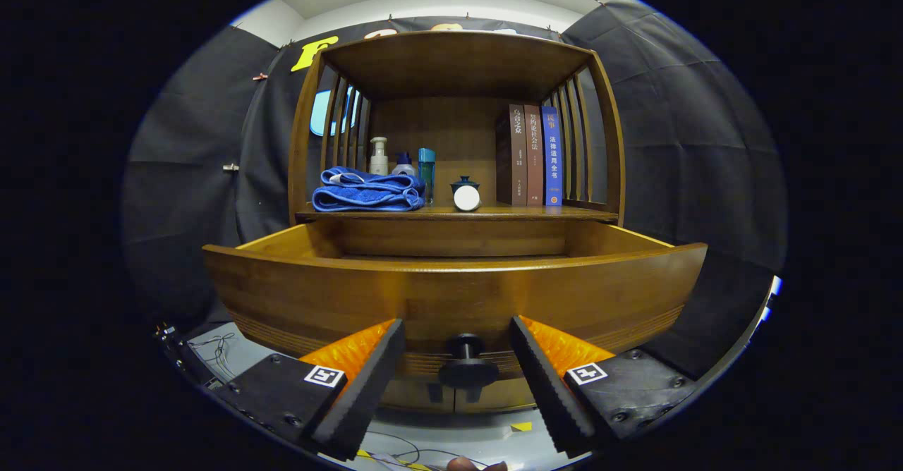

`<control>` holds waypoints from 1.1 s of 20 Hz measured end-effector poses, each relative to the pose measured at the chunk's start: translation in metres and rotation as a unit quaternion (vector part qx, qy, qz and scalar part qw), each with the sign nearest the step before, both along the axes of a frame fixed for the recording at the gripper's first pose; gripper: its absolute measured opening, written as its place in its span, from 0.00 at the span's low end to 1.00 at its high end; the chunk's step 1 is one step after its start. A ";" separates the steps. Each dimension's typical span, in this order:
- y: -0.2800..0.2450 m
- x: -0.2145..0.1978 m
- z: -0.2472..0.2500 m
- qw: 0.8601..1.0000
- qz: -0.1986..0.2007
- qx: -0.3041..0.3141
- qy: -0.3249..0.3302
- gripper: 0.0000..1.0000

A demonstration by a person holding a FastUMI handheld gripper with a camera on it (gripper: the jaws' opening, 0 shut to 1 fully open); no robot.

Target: Pull open the drawer, take out the items inside it, and place them on the countertop above the cabinet.

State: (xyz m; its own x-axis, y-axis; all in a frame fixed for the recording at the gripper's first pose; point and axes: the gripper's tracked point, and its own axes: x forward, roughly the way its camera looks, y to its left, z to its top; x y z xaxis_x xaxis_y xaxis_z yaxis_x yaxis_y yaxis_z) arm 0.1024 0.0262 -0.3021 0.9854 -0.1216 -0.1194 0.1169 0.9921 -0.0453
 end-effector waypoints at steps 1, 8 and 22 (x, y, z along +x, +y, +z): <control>-0.001 0.004 0.002 1.000 0.000 0.001 0.003 0.99; -0.004 0.048 0.010 1.000 -0.002 -0.006 -0.001 0.99; -0.009 0.120 0.010 1.000 -0.005 -0.016 -0.014 0.99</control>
